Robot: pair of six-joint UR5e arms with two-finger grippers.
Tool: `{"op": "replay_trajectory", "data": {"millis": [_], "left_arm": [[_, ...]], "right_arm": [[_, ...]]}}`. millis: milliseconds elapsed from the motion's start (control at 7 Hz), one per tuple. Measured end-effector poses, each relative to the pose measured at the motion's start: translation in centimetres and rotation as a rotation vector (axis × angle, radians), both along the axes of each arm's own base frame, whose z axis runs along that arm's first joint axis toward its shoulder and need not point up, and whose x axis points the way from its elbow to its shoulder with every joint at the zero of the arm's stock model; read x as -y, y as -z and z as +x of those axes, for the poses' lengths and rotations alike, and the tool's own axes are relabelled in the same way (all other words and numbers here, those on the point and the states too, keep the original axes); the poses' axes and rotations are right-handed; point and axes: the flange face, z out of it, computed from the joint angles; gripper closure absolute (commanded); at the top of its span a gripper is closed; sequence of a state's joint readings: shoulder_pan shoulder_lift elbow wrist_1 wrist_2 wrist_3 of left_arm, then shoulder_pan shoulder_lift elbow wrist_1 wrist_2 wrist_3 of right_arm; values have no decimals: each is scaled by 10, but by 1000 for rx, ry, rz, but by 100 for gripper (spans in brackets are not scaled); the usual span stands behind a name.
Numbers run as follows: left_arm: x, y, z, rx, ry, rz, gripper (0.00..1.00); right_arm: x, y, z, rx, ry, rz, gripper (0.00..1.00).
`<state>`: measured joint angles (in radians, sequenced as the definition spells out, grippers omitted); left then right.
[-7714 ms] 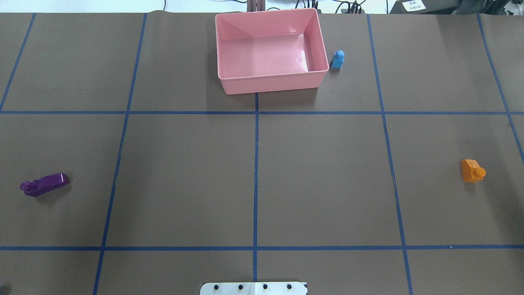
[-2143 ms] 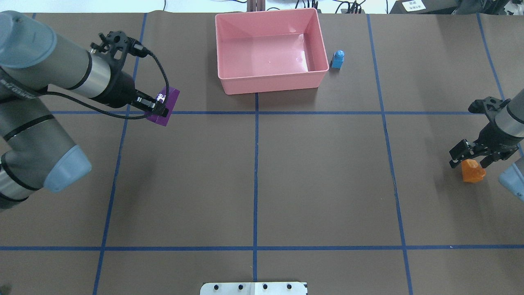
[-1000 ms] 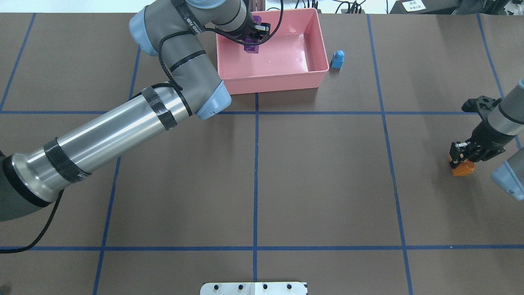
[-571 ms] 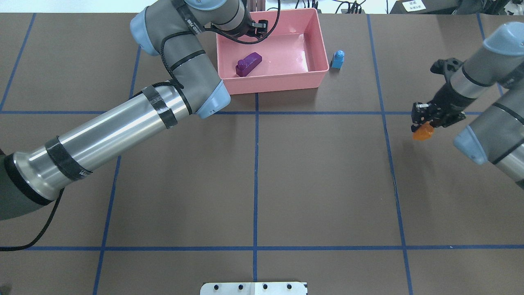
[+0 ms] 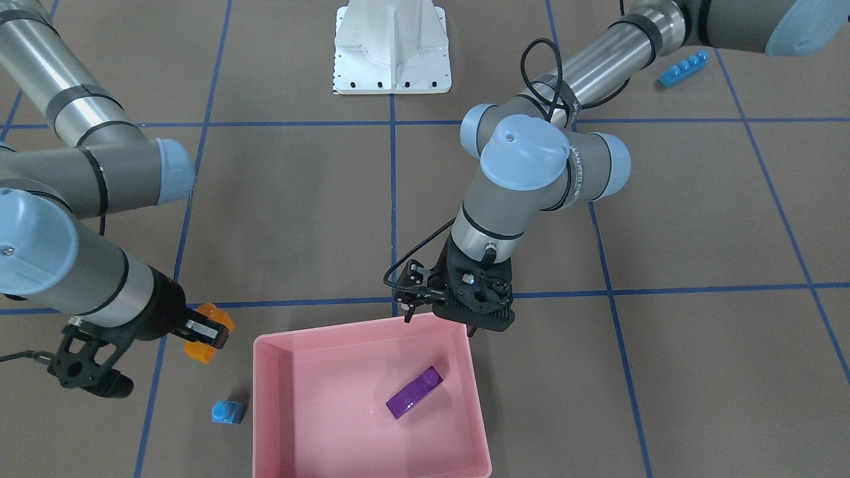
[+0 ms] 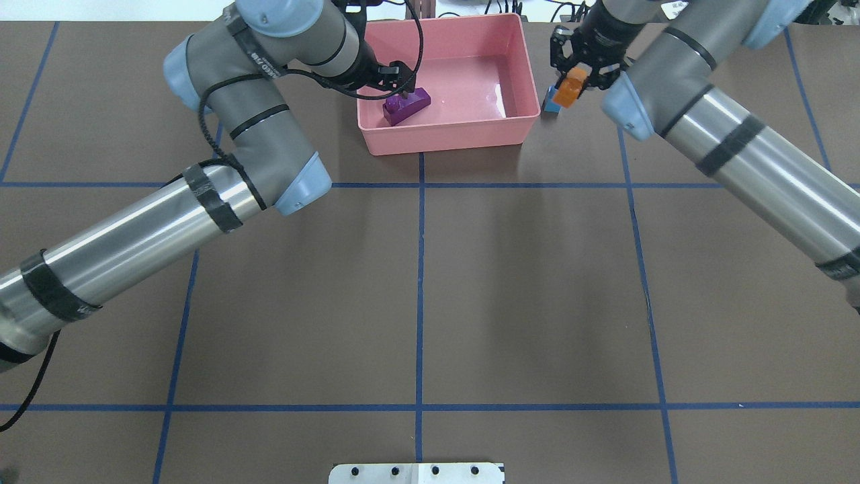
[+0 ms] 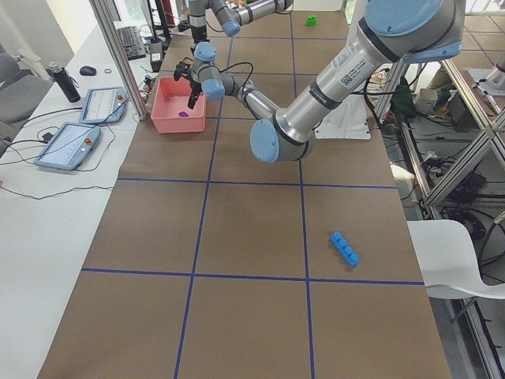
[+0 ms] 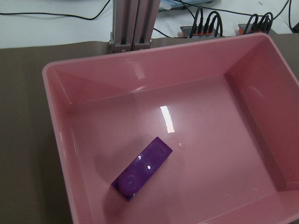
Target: Put all blocks into box
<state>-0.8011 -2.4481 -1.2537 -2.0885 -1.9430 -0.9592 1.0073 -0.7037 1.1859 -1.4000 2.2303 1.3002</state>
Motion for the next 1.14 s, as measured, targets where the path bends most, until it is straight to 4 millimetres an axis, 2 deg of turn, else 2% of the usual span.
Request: {"op": "replay_trajectory", "data": {"millis": [143, 286, 429, 571, 714, 857, 1000, 1143], "left_arm": [[-17, -28, -18, -5, -21, -11, 1], [-41, -62, -41, -1, -40, -13, 1], [-72, -101, -67, 21, -66, -6, 1], [-108, -139, -91, 65, -106, 2, 1], [-150, -178, -108, 131, -166, 1, 1], [-194, -220, -118, 209, -241, -6, 3], [-235, -256, -124, 281, -312, -5, 4], [-280, -282, -132, 346, -377, 10, 4]], "right_arm": [[21, 36, -26, -7, -71, -6, 100], [36, 54, -54, 9, -155, -10, 70], [43, 66, -85, 11, -235, -7, 2], [41, 74, -112, -6, -282, 7, 0], [36, 80, -128, -14, -301, 22, 0], [30, 88, -133, -1, -302, 33, 0], [26, 95, -129, 15, -294, 36, 0], [21, 99, -119, 23, -282, 29, 0]]}}
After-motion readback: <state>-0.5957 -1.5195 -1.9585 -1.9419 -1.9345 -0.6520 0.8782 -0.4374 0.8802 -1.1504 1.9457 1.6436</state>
